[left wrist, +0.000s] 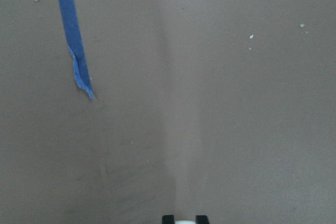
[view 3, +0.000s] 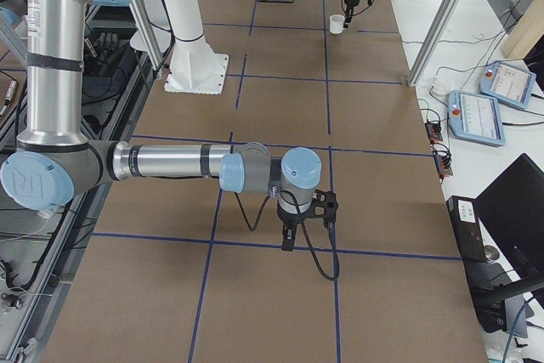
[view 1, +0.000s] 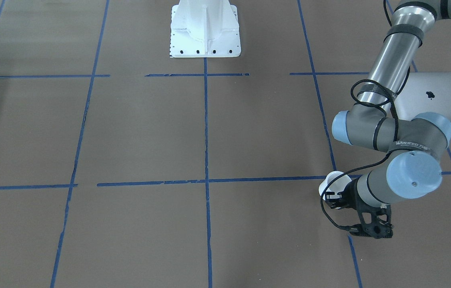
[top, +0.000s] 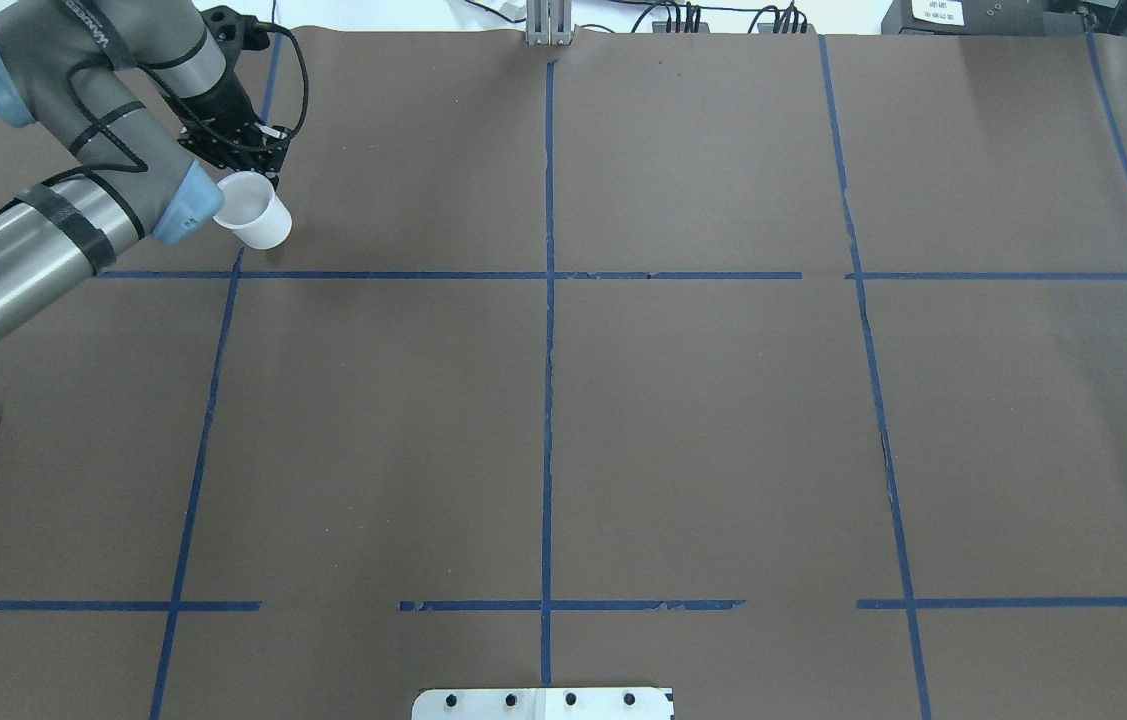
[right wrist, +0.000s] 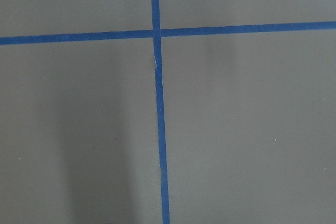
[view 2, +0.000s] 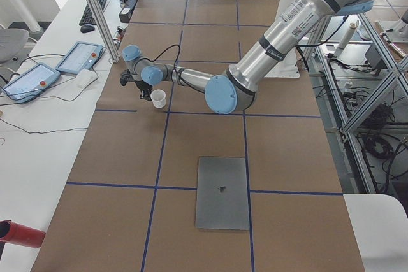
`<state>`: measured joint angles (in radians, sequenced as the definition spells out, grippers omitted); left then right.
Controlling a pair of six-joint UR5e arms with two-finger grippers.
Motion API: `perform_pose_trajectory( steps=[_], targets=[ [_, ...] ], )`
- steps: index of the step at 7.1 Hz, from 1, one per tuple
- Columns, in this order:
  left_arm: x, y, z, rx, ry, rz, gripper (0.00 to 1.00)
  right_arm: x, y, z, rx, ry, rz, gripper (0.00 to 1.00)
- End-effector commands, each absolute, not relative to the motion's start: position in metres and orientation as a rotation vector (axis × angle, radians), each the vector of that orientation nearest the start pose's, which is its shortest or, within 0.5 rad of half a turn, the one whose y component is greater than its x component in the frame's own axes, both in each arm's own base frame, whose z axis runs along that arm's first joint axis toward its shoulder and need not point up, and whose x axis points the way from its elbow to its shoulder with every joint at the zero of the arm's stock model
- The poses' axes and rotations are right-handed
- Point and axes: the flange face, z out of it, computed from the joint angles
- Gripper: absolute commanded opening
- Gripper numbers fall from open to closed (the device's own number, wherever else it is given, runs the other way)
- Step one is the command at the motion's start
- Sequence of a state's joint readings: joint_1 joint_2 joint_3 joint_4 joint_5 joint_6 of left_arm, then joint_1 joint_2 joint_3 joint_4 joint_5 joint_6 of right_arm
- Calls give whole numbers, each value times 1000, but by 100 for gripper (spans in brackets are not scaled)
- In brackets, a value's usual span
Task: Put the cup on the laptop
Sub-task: 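Close the left gripper on the white cup and lift it, then carry the cup with the left gripper toward the silver laptop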
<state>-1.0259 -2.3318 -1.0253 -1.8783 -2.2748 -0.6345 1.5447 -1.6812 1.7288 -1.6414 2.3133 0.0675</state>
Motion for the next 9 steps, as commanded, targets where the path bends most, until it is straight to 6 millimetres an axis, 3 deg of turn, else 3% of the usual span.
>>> perform_pose_trajectory(
  steps=[1, 2, 3, 4, 6, 8, 9],
  targets=[
    [278, -685, 404, 44, 838, 38, 0, 54, -444, 642, -57, -741, 48, 100],
    [234, -650, 404, 54, 834, 5, 0, 54, -444, 642, -57, -741, 48, 100],
    [208, -603, 415, 41, 825, -7, 0, 54, -444, 642, -57, -741, 48, 100],
    [185, -560, 445, 32, 809, 6, 0, 54, -444, 642, -57, -741, 48, 100],
    [142, -481, 525, -13, 770, 32, 0, 54, -444, 642, -57, -741, 48, 100],
    [101, -401, 621, 11, 781, 28, 0, 54, -444, 642, -57, -741, 48, 100],
    [96, -389, 649, 10, 783, 26, 0, 54, -444, 642, -57, -741, 48, 100]
  ],
)
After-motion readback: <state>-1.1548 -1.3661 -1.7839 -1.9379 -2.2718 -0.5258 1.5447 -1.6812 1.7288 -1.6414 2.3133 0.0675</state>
